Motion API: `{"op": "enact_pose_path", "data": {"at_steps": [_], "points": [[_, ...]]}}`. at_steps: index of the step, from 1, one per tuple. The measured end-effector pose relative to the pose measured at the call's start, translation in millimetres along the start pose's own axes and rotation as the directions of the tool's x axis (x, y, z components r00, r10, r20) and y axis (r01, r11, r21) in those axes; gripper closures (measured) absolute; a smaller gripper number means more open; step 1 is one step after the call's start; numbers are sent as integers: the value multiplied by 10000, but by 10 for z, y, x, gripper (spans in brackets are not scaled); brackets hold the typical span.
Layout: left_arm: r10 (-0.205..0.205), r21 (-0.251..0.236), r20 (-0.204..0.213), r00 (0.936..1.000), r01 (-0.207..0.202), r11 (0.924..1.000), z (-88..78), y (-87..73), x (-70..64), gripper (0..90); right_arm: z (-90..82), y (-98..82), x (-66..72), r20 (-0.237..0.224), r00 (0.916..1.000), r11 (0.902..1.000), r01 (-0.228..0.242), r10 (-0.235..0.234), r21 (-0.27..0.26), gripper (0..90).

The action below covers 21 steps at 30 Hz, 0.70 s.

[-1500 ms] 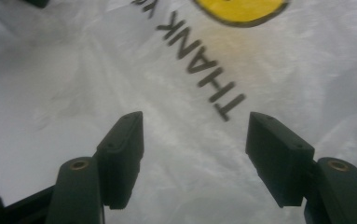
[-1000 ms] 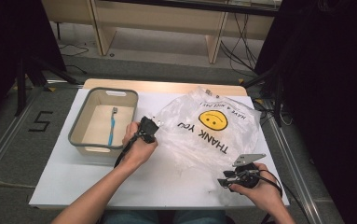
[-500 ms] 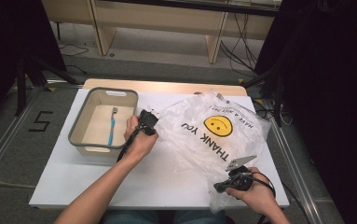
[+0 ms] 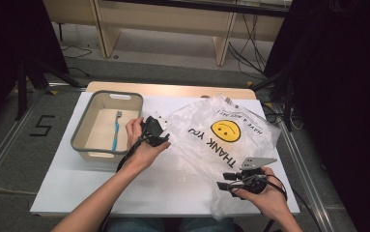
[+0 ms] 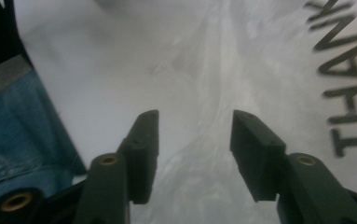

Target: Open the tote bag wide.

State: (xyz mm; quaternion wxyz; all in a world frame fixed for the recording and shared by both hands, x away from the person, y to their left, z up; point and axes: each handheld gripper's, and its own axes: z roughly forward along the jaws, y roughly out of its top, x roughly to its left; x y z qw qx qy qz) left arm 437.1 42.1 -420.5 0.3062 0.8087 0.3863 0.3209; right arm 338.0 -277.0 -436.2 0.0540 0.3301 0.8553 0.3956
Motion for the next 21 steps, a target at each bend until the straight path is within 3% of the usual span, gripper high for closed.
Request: {"op": "enact_pose_path", "data": {"at_steps": [5,8,12,16,21], "points": [[99,-252,924,9957,-76,9997,-187,-79,-63,270,32,45,-40,661,9976,9969,231,-182,-750,460],[91,-288,1756,9844,-41,9996,-289,-192,-115,273,73,54,-89,950,9955,9959,109,-23,-903,451],[157,-298,2386,9710,-88,9995,-382,-364,-157,281,106,75,-150,1233,9921,9932,-62,206,-1161,450],[429,-592,2692,9621,-279,9979,-433,-517,-174,295,145,96,-180,1240,9919,9928,-116,265,-1190,452],[225,-664,3038,9525,-24,9978,-507,-641,-181,294,187,131,-204,1292,9911,9917,-159,325,-1272,452]]}}
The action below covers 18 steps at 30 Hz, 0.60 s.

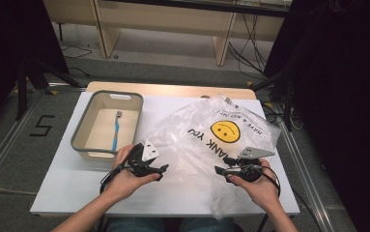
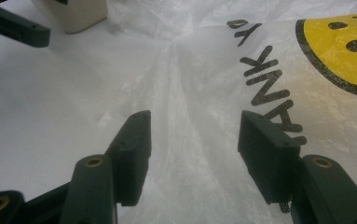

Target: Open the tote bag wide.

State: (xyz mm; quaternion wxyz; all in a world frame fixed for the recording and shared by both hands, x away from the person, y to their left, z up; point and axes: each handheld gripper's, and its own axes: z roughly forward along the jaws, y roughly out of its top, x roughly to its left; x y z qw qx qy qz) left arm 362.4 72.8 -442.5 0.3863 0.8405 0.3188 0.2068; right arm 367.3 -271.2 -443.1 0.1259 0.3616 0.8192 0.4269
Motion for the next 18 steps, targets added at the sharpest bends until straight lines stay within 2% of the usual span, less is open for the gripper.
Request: {"op": "enact_pose_path", "data": {"at_steps": [9,18], "points": [[111,67,394,9992,-113,9999,-62,-197,-151,301,103,71,-2,-4,10000,10000,-30,30,-59,451],[168,163,419,9990,-175,9997,-42,-245,-190,301,237,170,21,-64,9999,9999,142,-142,-11,451]]}}
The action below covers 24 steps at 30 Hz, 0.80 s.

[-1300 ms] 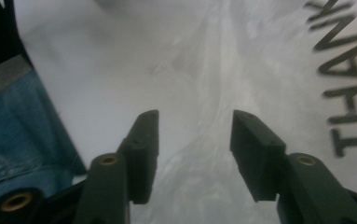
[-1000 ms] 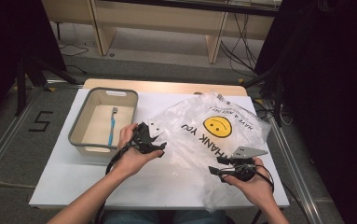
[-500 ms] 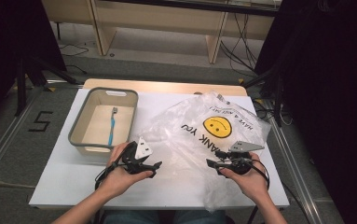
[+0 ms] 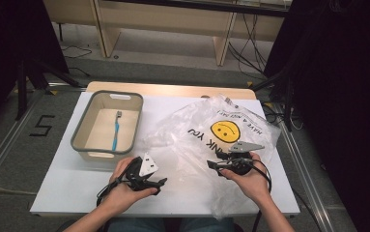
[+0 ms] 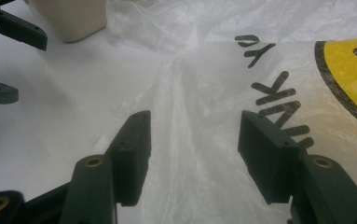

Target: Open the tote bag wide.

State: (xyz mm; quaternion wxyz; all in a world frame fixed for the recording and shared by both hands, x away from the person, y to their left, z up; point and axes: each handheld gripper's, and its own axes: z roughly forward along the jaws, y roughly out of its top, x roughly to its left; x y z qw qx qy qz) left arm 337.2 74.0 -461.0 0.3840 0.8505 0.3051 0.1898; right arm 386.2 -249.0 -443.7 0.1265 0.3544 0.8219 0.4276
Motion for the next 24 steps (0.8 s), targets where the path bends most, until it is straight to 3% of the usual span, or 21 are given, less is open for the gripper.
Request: {"op": "enact_pose_path", "data": {"at_steps": [10,15,24], "points": [[6,-27,103,9999,-5,10000,52,17,-35,312,271,131,6,-81,9989,9963,467,-463,721,487],[95,-1,204,9997,-95,10000,80,21,-72,316,476,152,16,-224,9970,9876,768,-744,1367,489],[139,54,144,9998,-140,9999,88,15,-64,316,619,134,11,-273,9957,9761,926,-889,1964,489]]}}
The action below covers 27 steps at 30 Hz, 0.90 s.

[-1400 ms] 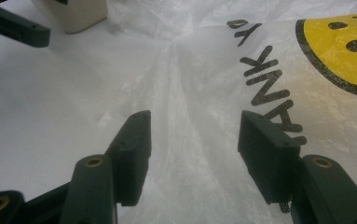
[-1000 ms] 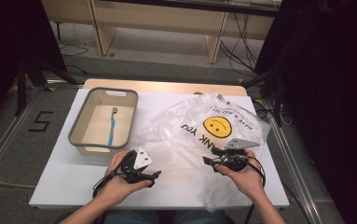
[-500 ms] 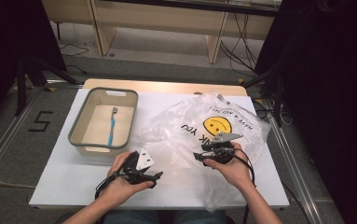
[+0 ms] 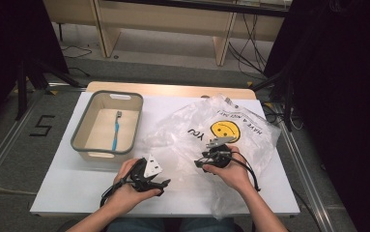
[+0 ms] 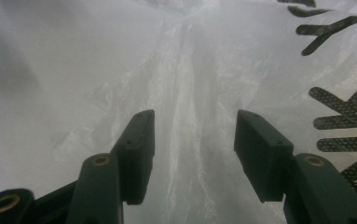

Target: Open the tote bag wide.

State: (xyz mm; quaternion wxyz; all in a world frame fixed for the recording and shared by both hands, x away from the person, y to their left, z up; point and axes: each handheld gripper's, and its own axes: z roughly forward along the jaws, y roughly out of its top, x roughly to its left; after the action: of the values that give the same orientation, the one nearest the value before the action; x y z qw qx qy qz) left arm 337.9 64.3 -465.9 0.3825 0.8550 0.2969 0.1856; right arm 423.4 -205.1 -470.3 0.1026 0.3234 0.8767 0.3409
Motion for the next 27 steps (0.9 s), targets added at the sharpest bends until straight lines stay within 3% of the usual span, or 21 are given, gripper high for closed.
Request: {"op": "enact_pose_path", "data": {"at_steps": [8,14,17,21,27], "points": [[-16,75,-9,10000,16,10000,3,-5,8,316,111,18,32,-26,9998,9991,220,-220,353,499],[-1,64,0,10000,1,10000,4,-7,6,316,151,18,31,53,9999,9982,140,-143,575,572],[-5,78,-12,10000,6,10000,7,-7,4,316,152,15,20,65,10000,9985,51,-54,536,641],[44,90,-4,10000,-44,10000,9,-7,1,316,150,13,8,91,9999,9984,-100,96,549,802],[42,102,31,10000,-42,9999,17,-9,-3,316,150,14,12,-40,9997,9981,-218,221,581,900]]}}
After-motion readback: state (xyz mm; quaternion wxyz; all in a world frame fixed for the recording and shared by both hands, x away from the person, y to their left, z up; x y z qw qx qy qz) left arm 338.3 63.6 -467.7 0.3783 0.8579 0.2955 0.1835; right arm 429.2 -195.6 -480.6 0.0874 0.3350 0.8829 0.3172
